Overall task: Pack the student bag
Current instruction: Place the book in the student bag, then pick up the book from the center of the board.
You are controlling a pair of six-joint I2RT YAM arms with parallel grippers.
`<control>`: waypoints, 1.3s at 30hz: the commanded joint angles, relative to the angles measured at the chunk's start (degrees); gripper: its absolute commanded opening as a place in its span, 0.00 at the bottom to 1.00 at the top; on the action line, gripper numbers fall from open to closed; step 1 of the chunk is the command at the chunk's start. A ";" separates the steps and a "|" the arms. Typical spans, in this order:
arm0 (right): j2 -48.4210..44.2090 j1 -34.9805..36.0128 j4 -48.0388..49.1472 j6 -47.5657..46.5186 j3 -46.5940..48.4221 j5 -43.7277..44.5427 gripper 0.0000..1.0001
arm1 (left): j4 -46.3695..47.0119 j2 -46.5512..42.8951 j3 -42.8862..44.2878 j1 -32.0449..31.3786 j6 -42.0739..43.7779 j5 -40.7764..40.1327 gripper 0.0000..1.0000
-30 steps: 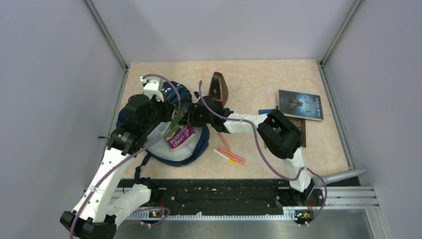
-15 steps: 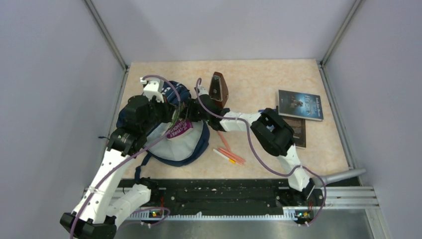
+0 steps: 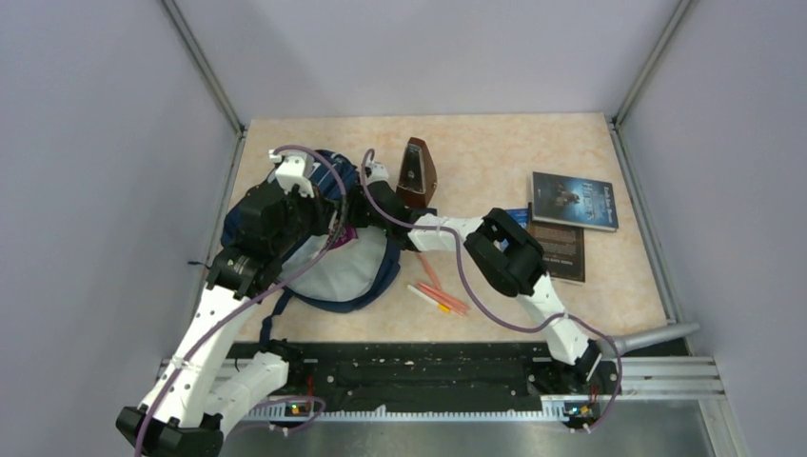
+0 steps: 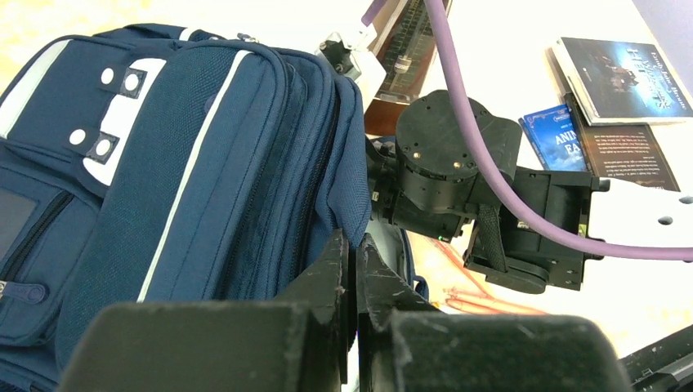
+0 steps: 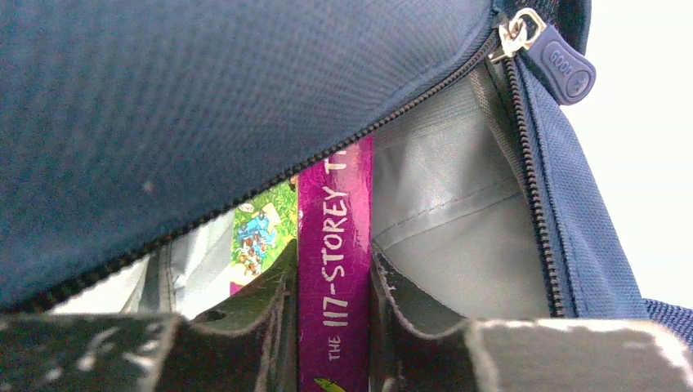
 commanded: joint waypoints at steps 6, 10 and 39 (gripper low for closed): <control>-8.41 0.52 3.12 -11.88 -3.20 5.26 0.57 | 6.24 -1.69 0.72 0.48 -0.18 -2.74 0.00; -12.56 0.69 3.67 -11.89 -7.63 5.28 0.62 | 6.05 -1.56 0.86 0.80 -0.19 -3.22 0.00; -47.16 -17.82 -36.94 -32.14 -35.13 32.36 0.79 | 3.81 -0.27 -0.13 1.45 -0.63 -9.75 0.00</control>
